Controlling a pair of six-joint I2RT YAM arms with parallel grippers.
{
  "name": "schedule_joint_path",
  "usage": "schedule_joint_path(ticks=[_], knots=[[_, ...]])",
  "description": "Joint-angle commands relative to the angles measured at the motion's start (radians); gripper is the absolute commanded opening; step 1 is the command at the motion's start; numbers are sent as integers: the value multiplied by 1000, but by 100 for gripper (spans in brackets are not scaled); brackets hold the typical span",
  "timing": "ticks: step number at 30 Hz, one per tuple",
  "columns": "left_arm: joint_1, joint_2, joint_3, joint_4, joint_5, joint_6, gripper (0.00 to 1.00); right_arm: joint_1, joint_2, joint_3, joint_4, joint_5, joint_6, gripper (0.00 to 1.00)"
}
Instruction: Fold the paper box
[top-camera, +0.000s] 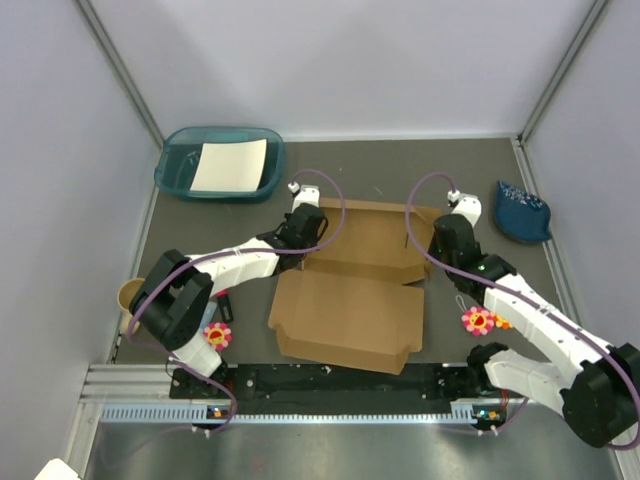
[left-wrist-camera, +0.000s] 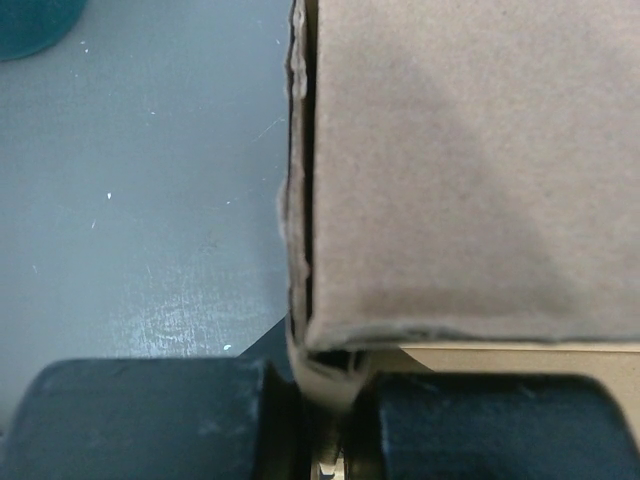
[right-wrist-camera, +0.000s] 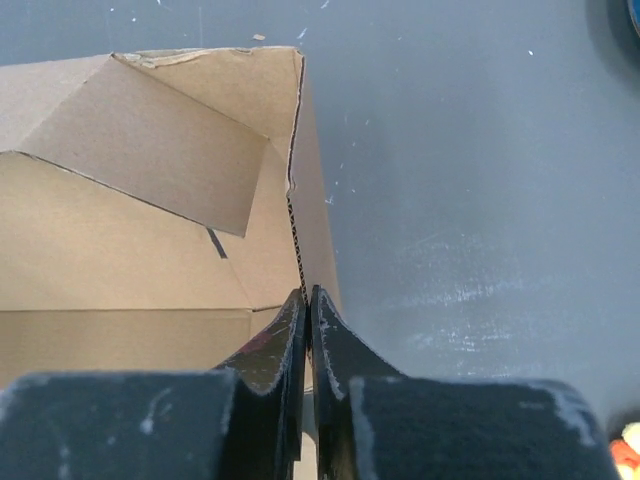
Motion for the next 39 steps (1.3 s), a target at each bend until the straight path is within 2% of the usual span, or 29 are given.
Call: schedule_joint_path(ticks=[1, 13, 17, 23, 36, 38, 39], knots=[[-7, 22, -1, -62, 12, 21, 0, -10, -64, 27, 21, -52, -11, 0], [-7, 16, 3, -56, -23, 8, 0, -10, -156, 47, -16, -244, 78, 0], [-6, 20, 3, -57, -22, -3, 0, -10, -195, 13, 53, -354, 87, 0], [-6, 30, 6, -61, -8, -20, 0, -8, -218, -41, 130, -442, 95, 0], [-13, 7, -10, -25, 17, -26, 0, 22, -95, -24, 189, -496, 52, 0], [-13, 3, -10, -21, 15, -20, 0, 30, -91, -27, 186, -485, 41, 6], [-13, 3, -10, -19, 14, -19, 0, 30, -91, -30, 186, -482, 40, 14]])
